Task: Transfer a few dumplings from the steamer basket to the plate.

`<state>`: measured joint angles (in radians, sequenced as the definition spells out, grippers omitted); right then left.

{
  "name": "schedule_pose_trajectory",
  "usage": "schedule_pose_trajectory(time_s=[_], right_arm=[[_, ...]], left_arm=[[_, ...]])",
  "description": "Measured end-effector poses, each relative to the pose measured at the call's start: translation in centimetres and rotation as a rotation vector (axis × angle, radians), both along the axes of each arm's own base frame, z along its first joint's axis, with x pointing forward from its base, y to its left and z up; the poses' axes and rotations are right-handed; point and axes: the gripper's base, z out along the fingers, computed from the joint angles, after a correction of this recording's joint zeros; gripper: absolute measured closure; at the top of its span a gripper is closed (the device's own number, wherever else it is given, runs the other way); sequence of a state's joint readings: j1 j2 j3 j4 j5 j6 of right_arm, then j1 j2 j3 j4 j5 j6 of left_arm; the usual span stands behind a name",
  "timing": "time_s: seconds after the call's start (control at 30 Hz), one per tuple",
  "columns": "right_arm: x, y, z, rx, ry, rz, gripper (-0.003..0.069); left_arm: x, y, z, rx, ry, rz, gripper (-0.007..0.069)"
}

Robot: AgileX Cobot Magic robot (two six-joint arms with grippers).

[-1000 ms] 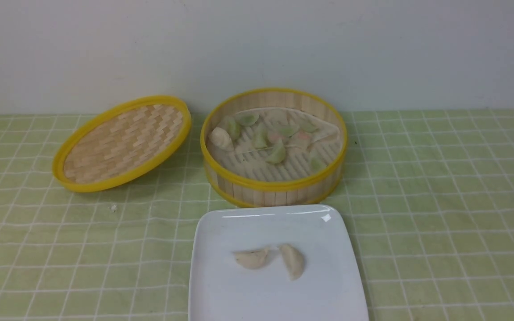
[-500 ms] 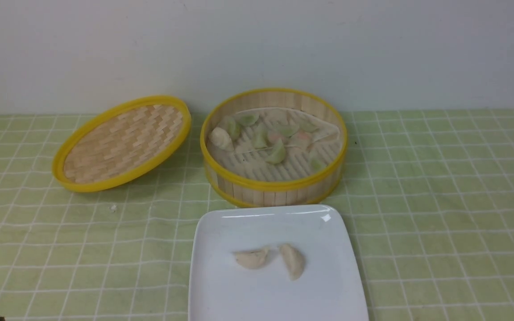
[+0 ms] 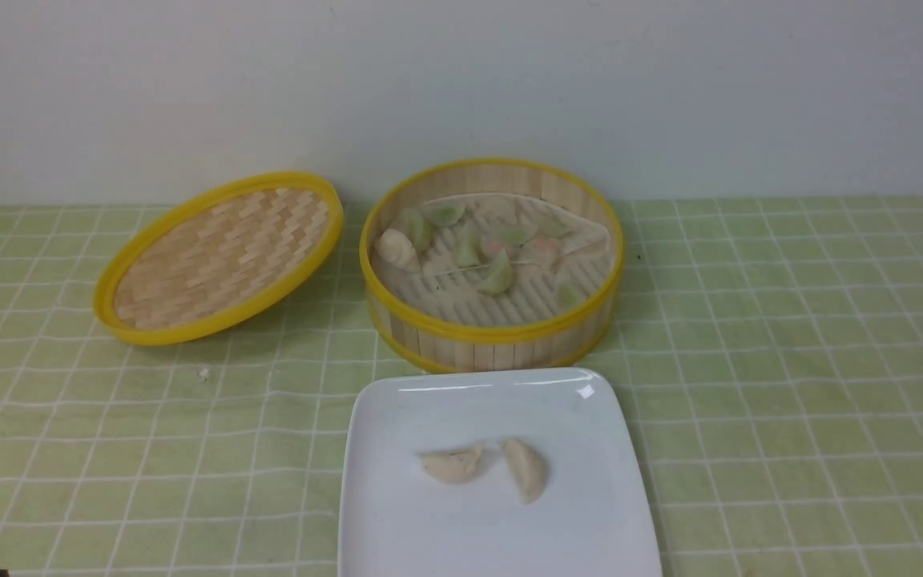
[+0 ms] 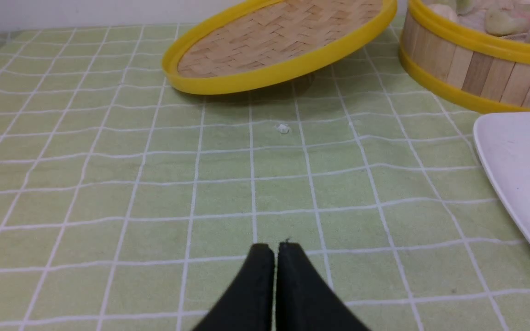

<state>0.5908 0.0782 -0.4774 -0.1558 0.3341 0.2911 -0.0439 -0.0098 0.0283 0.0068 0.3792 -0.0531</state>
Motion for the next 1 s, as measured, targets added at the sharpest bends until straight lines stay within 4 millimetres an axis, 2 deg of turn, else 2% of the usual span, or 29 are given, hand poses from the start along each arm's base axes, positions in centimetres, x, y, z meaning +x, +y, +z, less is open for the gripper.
schedule_pose_trajectory(time_s=[1.0], right_arm=[[-0.13,0.25,-0.27,-0.028,-0.007,0.024,0.0673]], left_arm=[[-0.01,0.0,-0.02,0.0,0.002,0.0,0.0631]])
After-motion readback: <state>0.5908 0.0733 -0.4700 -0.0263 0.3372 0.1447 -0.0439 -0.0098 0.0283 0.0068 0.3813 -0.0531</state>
